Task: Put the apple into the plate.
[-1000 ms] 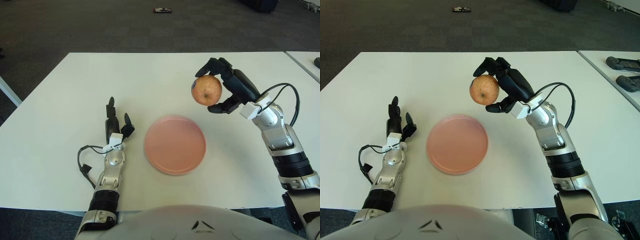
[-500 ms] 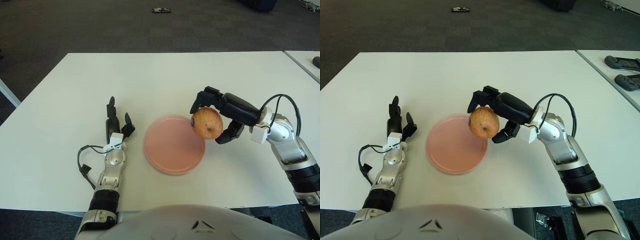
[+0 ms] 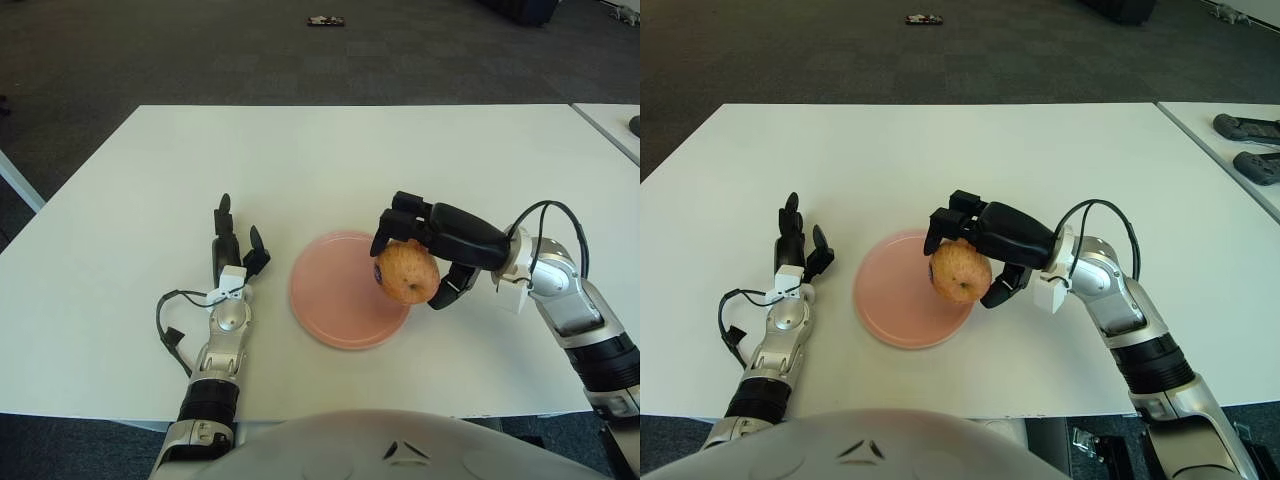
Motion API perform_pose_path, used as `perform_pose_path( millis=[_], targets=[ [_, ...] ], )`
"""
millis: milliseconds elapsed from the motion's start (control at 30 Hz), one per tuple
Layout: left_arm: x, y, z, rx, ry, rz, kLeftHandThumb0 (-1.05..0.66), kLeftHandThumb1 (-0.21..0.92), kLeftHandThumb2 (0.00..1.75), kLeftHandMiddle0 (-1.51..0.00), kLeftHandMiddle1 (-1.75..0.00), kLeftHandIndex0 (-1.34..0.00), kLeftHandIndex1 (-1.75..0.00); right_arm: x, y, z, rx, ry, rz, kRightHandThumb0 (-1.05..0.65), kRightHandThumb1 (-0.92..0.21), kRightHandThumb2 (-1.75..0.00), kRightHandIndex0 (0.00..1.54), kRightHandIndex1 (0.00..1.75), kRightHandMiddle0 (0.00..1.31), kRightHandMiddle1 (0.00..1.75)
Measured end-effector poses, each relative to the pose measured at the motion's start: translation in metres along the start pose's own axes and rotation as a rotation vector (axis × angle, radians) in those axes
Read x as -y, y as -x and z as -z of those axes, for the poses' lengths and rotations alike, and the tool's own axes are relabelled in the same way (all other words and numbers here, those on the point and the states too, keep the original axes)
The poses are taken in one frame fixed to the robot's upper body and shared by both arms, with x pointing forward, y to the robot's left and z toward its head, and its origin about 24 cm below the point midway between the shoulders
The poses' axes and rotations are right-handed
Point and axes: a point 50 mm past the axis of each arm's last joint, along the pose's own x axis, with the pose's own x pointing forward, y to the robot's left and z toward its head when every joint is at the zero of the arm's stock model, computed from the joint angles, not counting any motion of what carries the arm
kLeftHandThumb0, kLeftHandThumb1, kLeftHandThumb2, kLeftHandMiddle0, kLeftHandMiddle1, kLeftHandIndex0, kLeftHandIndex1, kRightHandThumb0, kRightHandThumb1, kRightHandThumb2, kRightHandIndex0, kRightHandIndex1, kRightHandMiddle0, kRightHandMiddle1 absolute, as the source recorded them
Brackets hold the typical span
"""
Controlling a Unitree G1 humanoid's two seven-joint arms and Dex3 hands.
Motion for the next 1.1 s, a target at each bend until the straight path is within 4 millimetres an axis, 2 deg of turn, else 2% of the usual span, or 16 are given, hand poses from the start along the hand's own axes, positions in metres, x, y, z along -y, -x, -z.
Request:
perform_pose_path(
  millis=[633,1100],
  targets=[
    [0.002,0.000,0.000,0.001,0.004,0.003,-0.73,0.92,0.94,-0.20,0.00,0.00,-0.39,-0.019,-0.019,-0.004,-0.002,-0.025,0.015,0.00,-0.14,-1.51,0.76,1.70,0.51,1.75],
    [0.004,0.001,-0.001,0.004,0.004,0.006,-0.74,0.92,0.94,-0.19,0.00,0.00,-0.38,-0.014,-0.040,0.004,0.011,0.023,0.042,0.00,-0.14,-1.52,0.77,1.69,0.51,1.75]
  ],
)
